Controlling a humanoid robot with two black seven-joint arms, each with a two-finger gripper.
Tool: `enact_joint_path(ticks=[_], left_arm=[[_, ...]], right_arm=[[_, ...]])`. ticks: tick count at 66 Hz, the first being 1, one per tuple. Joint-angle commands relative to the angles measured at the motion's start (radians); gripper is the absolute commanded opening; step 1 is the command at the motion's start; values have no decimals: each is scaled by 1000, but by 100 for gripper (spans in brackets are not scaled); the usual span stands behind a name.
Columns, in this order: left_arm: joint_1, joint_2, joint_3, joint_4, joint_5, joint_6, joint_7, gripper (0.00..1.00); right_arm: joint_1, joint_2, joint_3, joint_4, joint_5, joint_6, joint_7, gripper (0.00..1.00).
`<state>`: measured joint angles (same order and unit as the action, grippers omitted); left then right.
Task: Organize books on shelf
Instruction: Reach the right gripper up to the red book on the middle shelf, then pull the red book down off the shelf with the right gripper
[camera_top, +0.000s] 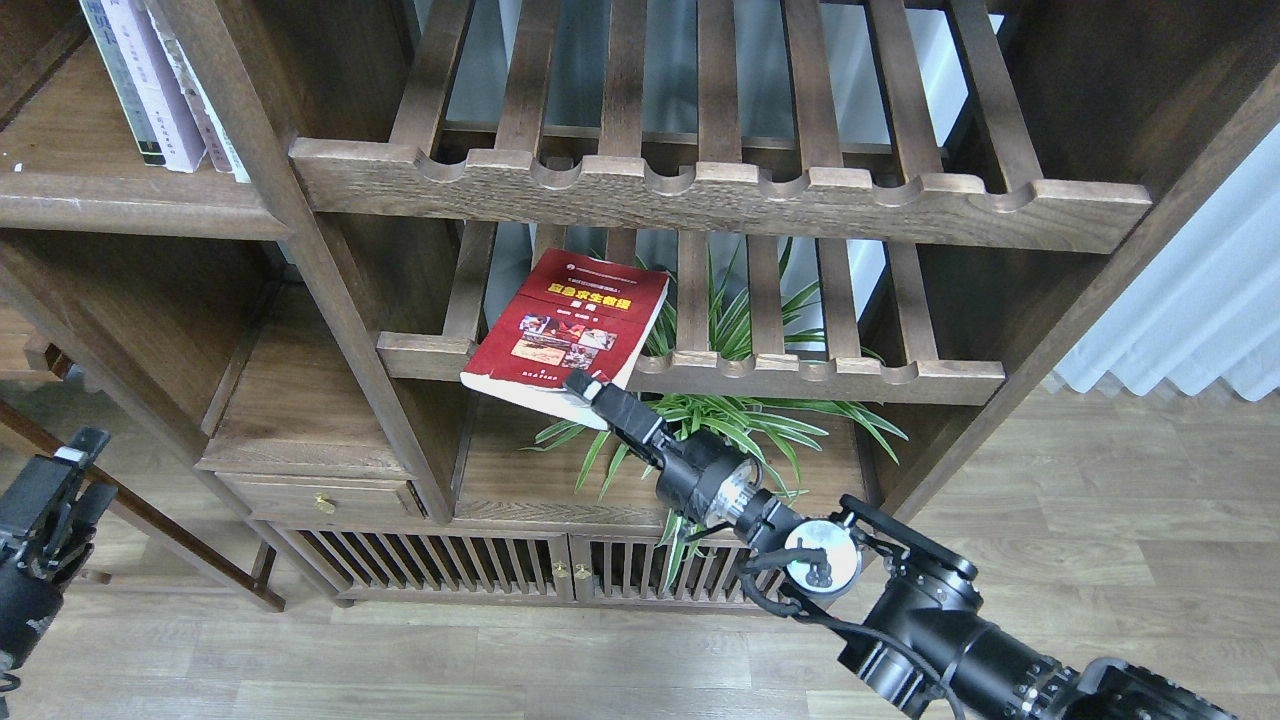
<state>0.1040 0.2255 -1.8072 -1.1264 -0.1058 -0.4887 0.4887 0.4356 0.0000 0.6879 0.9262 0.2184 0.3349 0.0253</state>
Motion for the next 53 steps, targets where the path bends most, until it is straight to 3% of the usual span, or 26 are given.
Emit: enact_joint_path(ticks=[1, 10, 23, 36, 40, 43, 53], left_arm=[[-1, 0, 0, -4, 0, 0, 0, 100], [-1, 0, -1, -4, 0, 0, 0, 100], [-1, 3, -1, -4, 0, 0, 0, 100], [-1, 3, -1, -3, 0, 0, 0, 100], [-3, 5, -1, -3, 0, 0, 0, 100], [-3, 5, -1, -1, 0, 0, 0, 100], [-3, 5, -1, 0, 0, 0, 0, 100]], right_arm=[[8, 0, -5, 6, 4, -30, -2, 96], [8, 0, -5, 6, 30, -123, -1, 94], [15, 0, -2, 8, 36, -139, -4, 86], [18, 0, 1, 13, 50, -125, -12, 54], [18, 0, -1, 14, 59, -125, -13, 53], [17, 0, -1, 14, 62, -123, -15, 40], [14, 0, -1, 17, 73, -113, -24, 24]])
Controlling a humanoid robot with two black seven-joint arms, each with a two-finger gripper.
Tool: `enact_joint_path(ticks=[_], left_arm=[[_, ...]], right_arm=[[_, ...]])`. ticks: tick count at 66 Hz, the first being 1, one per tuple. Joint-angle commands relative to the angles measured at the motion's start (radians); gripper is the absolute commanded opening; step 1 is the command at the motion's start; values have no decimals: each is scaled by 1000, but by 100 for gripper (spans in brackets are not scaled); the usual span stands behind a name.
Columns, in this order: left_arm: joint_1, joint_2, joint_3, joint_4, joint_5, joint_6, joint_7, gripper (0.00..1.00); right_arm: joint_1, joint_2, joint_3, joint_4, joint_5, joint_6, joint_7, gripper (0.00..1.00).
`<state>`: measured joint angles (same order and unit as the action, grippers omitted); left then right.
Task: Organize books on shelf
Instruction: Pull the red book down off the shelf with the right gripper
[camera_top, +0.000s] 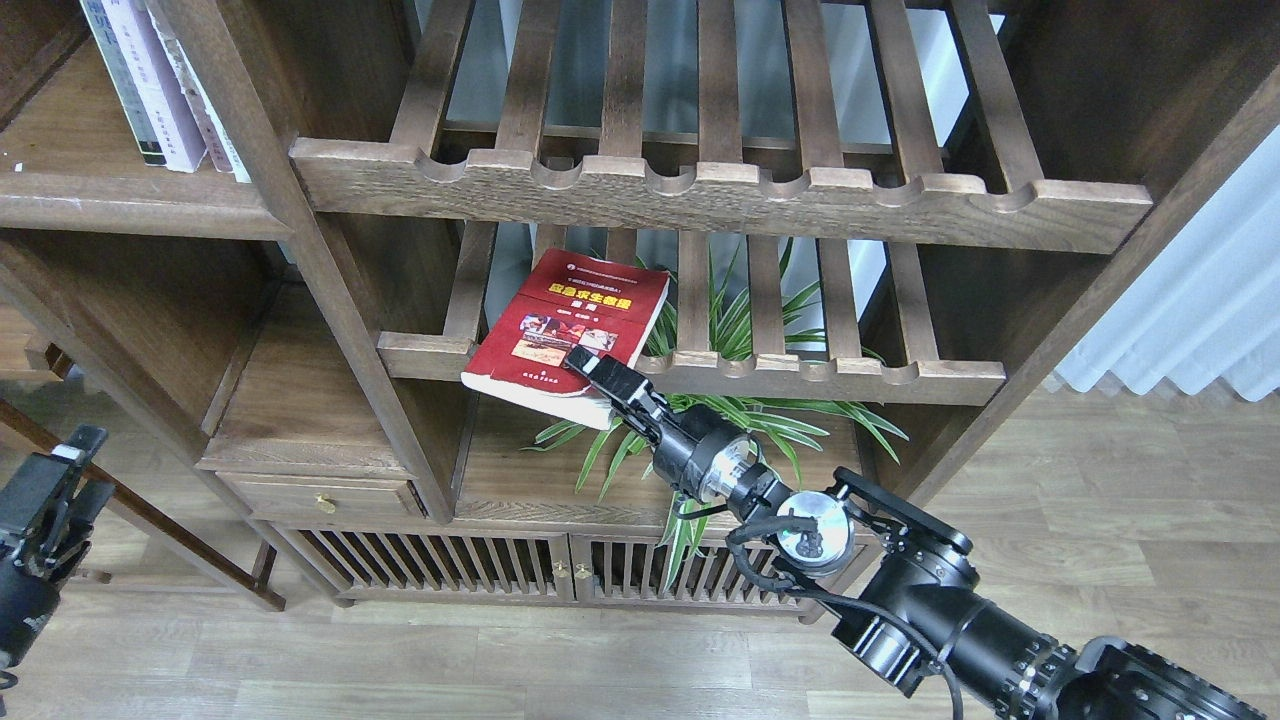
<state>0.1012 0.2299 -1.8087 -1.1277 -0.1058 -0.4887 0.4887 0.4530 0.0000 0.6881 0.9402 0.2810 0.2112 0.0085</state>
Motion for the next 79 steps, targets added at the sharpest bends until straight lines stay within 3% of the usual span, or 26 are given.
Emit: enact_joint_path(ticks=[1, 9, 30, 36, 44, 54, 72, 79], left_arm=[[0, 0, 0, 2, 0, 0, 0, 100], [2, 0, 0, 3, 0, 0, 0, 100], [5, 0, 11, 3, -31, 0, 0, 100], [11, 0, 42, -3, -110, 0, 0, 100], [12, 2, 172, -12, -258, 0, 0, 100], [9, 0, 288, -17, -344, 0, 0, 100], [11, 26, 482, -58, -437, 0, 0, 99], [11, 69, 624, -92, -512, 0, 0, 99]], right_arm=[[-4, 0, -1, 5, 12, 13, -7, 23], [-20, 0, -6, 25, 20, 80, -27, 5], [-140, 0, -15, 141, 9, 125, -58, 5], [-197, 0, -15, 184, -5, 143, -85, 5], [-278, 0, -15, 195, -66, 276, -149, 5], [-336, 0, -16, 195, -88, 277, -212, 5], [-382, 0, -2, 187, -108, 277, -278, 5], [-386, 0, -2, 184, -109, 277, -295, 5]])
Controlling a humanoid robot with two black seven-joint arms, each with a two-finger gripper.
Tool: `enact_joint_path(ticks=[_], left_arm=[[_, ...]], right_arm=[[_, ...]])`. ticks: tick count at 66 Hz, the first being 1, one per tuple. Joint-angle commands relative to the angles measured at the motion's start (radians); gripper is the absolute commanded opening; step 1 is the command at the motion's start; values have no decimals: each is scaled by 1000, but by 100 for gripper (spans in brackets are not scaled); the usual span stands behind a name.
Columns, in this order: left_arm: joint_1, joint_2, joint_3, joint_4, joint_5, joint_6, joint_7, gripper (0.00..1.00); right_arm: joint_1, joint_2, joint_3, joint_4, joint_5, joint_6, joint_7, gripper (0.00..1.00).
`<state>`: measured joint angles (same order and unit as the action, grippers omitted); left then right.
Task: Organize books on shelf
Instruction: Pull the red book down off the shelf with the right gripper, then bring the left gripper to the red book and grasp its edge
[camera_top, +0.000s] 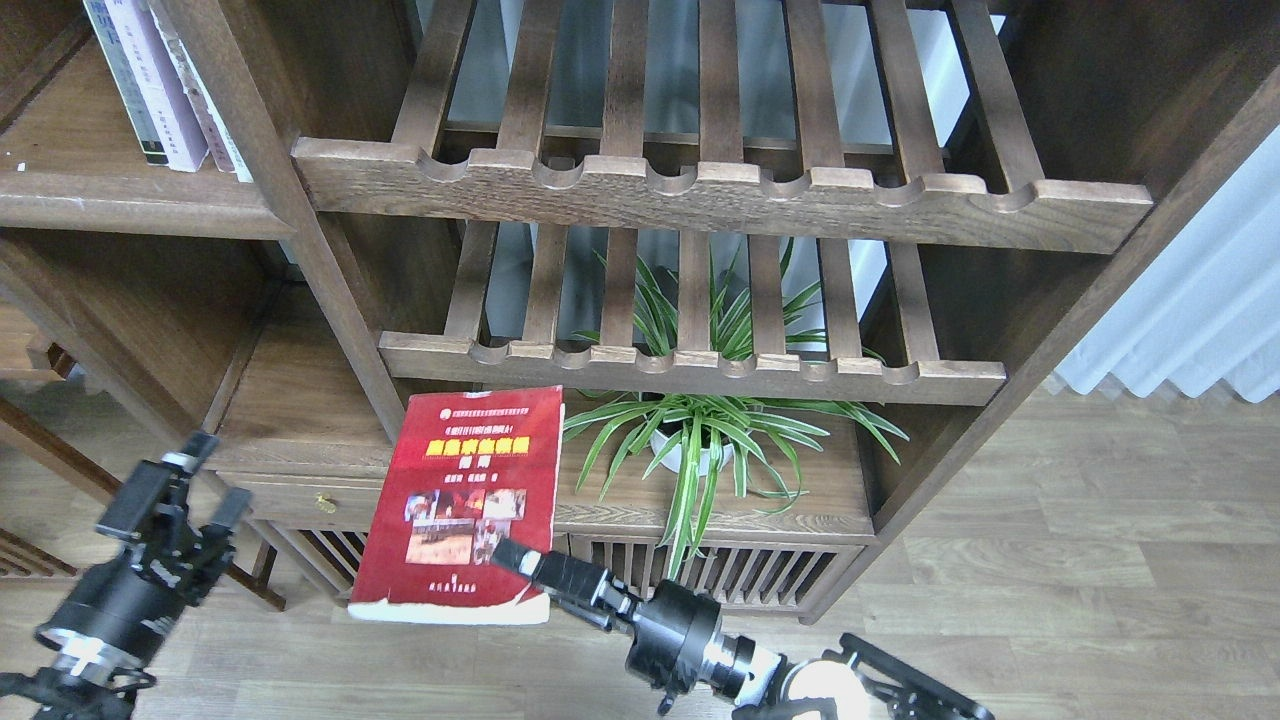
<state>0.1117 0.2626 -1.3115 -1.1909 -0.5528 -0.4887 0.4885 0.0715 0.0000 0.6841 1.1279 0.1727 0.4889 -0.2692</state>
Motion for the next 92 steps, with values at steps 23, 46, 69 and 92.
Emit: enact_joint_path(ticks=[23, 46, 69, 92], left_arm=[[-12, 81, 319, -59, -73, 0, 0, 98], [-17, 73, 409, -59, -73, 0, 0, 76], [-72, 66, 451, -61, -72, 0, -19, 58], [-101, 53, 439, -61, -72, 0, -42, 79]], right_arm=[[-22, 0, -15, 1, -30, 0, -61, 5], [-32, 0, -28, 7, -38, 0, -62, 5], [-32, 0, -29, 9, -38, 0, -71, 5], [-30, 0, -28, 9, -41, 0, -73, 5]])
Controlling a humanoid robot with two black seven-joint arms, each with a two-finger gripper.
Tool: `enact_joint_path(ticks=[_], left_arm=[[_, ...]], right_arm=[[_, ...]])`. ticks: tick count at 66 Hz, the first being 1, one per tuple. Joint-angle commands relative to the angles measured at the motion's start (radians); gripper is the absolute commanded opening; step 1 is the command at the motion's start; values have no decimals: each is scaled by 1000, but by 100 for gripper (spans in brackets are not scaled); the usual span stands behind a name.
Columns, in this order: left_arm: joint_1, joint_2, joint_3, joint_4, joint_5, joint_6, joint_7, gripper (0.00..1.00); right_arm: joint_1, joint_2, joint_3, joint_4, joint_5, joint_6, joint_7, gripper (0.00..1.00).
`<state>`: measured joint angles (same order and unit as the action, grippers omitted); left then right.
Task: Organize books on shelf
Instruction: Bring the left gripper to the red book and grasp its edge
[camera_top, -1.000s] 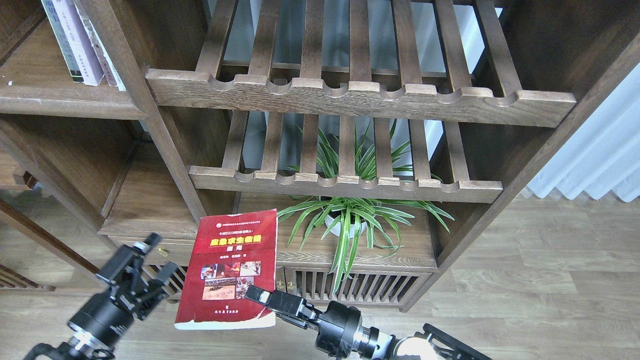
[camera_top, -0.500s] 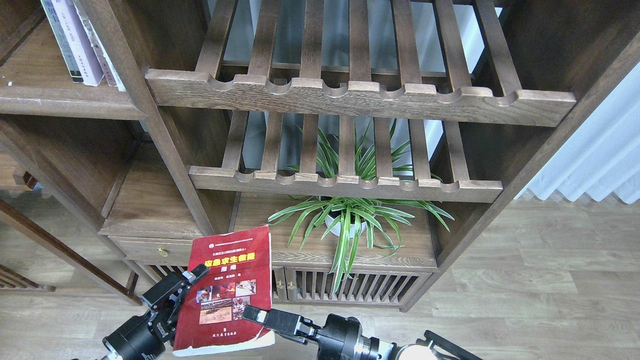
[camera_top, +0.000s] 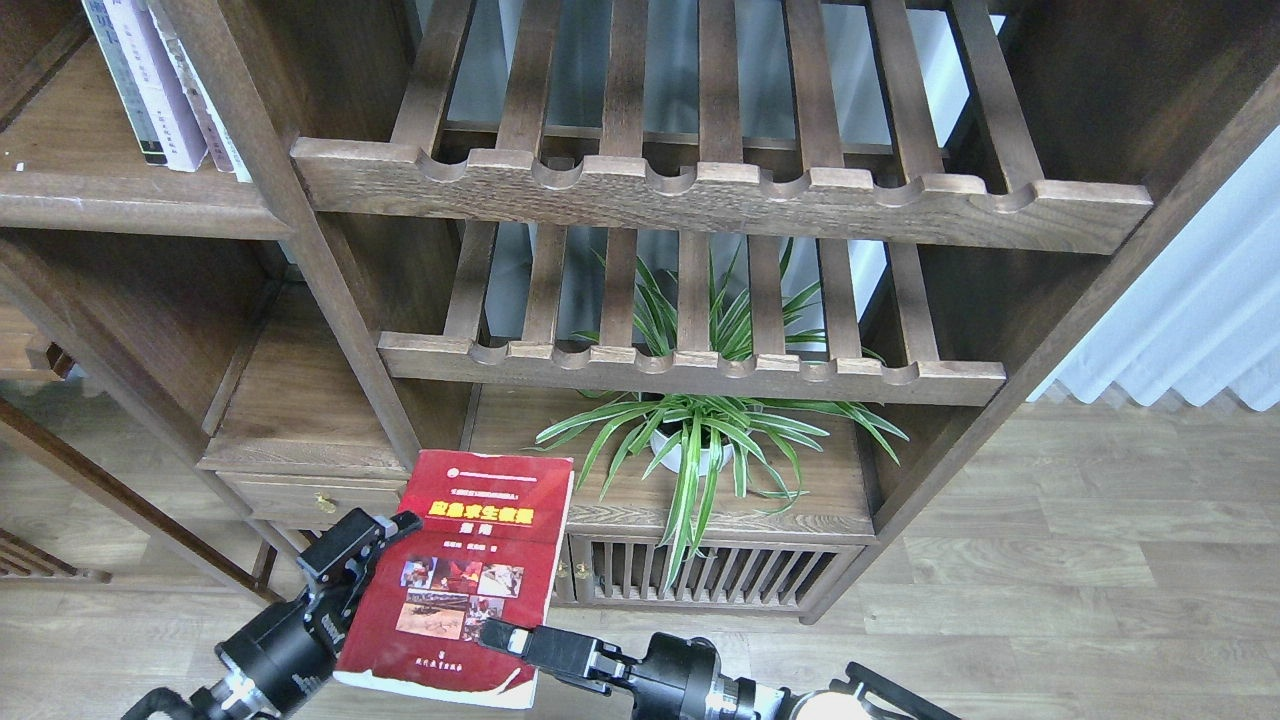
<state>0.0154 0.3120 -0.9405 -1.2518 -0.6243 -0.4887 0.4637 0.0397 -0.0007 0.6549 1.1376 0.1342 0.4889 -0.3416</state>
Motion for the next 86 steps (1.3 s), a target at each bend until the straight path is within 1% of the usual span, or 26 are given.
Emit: enact_joint_path(ticks=[1, 7, 14, 15, 23, 28, 34, 35, 37, 41, 49, 63, 74, 86], left_arm=[[-5, 7, 68, 0, 0, 0, -23, 81], [1, 21, 63, -3, 0, 0, -43, 88], [11, 62, 75, -5, 0, 0, -46, 92], [12, 88, 81, -5, 0, 0, -48, 94], [20, 124, 85, -11, 0, 0, -50, 95], [25, 142, 85, -34, 0, 0, -57, 95], [23, 164, 85, -58, 0, 0, -85, 95], [20, 170, 85, -63, 0, 0, -95, 95], [18, 176, 85, -67, 0, 0, -103, 95], [15, 202, 85, -72, 0, 0, -132, 95], [15, 243, 85, -75, -2, 0, -163, 95], [12, 253, 106, -81, 0, 0, -165, 94], [-21, 246, 138, -94, 0, 0, -165, 92], [-54, 243, 190, -94, 2, 0, -165, 91]], right_arm=[[2, 1, 2, -2, -2, 0, 0, 5], [5, 1, 14, -9, -2, 0, -5, 5], [12, 1, 22, -9, 1, 0, -31, 5], [19, 1, 22, -10, 4, 0, -42, 5], [37, 1, 23, -10, 7, 0, -66, 5], [43, 1, 22, -10, 7, 0, -91, 5], [43, 1, 23, -10, 7, 0, -109, 5], [45, 1, 22, -10, 7, 0, -112, 5], [45, 1, 23, -10, 7, 0, -112, 5], [48, 1, 23, -10, 7, 0, -114, 5], [52, 1, 23, -10, 8, 0, -114, 5], [51, 1, 22, -9, 8, 0, -115, 6], [51, 1, 15, -7, 7, 0, -131, 6], [49, 1, 12, -4, 7, 0, -131, 6]])
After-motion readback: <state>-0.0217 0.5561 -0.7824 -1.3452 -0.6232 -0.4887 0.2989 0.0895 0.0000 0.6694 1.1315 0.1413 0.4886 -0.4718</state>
